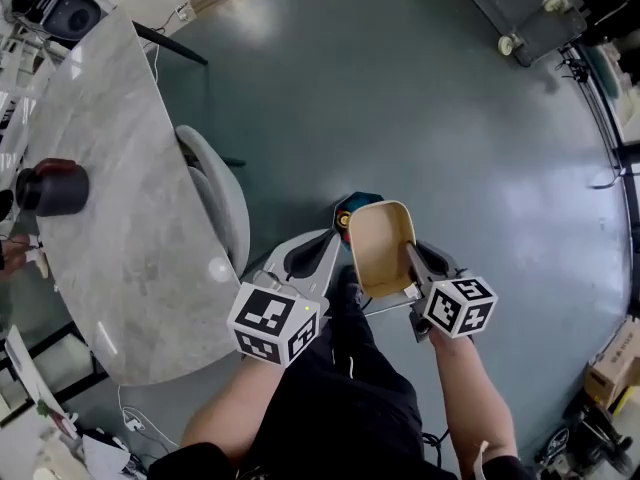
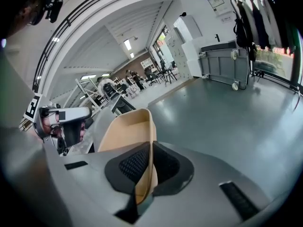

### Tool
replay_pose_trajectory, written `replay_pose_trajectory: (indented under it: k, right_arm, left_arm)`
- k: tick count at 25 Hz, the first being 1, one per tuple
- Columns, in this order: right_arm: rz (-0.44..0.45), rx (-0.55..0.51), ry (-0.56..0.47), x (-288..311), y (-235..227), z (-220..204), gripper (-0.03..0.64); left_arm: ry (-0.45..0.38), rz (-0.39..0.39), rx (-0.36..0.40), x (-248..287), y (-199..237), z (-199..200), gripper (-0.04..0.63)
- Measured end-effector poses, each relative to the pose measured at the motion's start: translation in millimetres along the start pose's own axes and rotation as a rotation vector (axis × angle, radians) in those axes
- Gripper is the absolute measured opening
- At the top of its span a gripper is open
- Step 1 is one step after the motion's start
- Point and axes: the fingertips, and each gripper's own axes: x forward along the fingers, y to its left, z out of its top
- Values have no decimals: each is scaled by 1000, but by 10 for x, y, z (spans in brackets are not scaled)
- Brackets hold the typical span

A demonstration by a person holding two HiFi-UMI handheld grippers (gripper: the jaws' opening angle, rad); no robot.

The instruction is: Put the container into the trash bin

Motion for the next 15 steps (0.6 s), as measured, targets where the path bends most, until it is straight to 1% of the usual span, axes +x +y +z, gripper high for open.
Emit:
replay_pose_trajectory:
  k: [3, 7, 11, 15]
  right_arm:
    - [-1, 11, 14, 258, -135, -85, 12]
    - [-3, 35, 38, 525, -344, -283, 12]
    - [-14, 42, 64, 729, -501, -529, 12]
    - [-19, 44, 73, 905, -653, -783, 12]
  left_arm:
    - [46, 37, -24, 160, 182, -230, 8]
    - [99, 44, -40, 372, 289, -539, 8]
    - [112, 50, -71, 541, 407, -754, 9]
    - [124, 34, -85, 702, 406, -982, 9]
